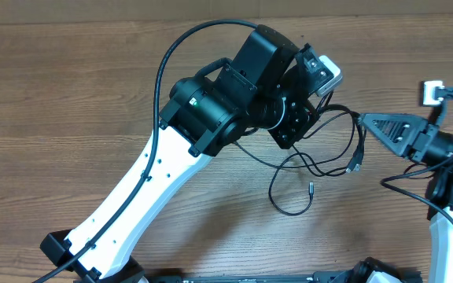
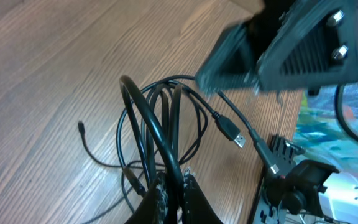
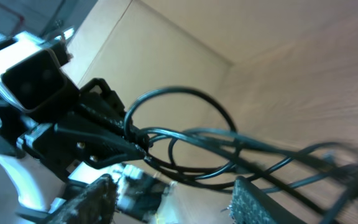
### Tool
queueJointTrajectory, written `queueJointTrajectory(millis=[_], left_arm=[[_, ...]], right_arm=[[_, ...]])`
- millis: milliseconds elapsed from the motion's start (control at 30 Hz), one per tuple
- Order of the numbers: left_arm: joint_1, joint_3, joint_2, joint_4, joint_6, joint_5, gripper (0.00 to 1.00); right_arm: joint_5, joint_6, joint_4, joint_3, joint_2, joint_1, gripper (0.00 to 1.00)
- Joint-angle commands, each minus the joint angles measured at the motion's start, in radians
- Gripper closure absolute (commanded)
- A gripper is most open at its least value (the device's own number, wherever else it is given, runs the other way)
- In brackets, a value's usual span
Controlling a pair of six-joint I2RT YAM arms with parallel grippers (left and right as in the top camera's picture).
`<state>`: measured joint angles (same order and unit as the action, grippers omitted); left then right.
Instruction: Untangle cables
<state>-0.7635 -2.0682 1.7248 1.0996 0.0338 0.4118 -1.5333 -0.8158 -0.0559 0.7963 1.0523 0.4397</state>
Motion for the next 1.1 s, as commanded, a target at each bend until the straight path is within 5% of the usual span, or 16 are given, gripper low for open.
queueJointTrajectory(millis=[0, 200, 533, 1067], left_arm=[[0.006, -0.008, 0.005, -0.02, 0.023, 0.026, 0.96], [0.004, -0.008, 0.005, -0.019, 0.027, 0.027, 0.96], [-0.002, -0.008, 0.005, -0.019, 0.034, 0.091, 0.96], [-0.017, -0.008, 0.005, -0.019, 0.034, 0.118, 0.96]], right_arm=[[0.04, -0.079, 0.033, 0.007, -0.001, -0.052, 0.3], [0.128, -0.189, 0.037, 0.007, -0.001, -0.1, 0.23], [0.315, -0.338, 0.194, 0.007, -0.001, -0.1, 0.24], [0.379, -0.527, 0.194, 0.007, -0.001, -0.107, 0.3]])
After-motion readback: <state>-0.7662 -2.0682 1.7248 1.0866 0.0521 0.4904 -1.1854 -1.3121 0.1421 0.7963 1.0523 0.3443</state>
